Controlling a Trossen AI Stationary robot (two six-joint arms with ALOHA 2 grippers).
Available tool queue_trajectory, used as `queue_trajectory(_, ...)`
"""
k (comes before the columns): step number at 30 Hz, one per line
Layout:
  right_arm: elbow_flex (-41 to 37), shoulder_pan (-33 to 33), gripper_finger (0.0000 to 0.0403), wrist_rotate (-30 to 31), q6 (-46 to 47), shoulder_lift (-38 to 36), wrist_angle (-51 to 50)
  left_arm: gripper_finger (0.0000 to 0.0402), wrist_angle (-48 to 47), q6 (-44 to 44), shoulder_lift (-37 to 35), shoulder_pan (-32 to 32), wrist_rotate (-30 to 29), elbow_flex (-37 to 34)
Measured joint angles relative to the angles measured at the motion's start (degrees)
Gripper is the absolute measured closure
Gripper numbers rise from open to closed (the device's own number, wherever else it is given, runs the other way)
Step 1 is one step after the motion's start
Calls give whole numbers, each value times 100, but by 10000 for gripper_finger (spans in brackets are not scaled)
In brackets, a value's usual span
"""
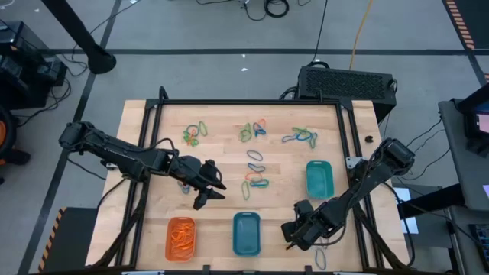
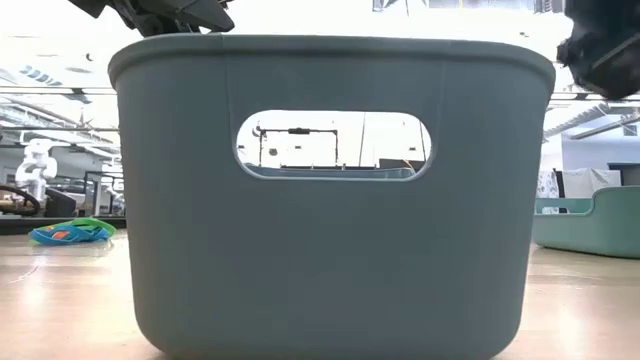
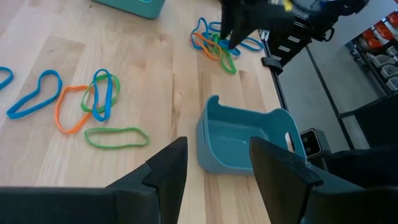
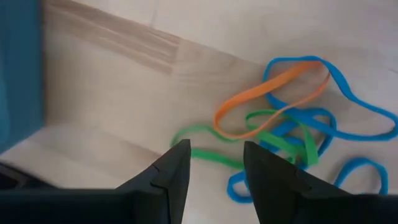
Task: Sort rubber bands into baskets
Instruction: Put the orange rubber band into the orange bin
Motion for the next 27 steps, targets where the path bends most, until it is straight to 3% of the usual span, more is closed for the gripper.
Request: queue_trajectory(27,4,-305,261,-468,-170,714,140,221,-21,-197,0,-21,59,0)
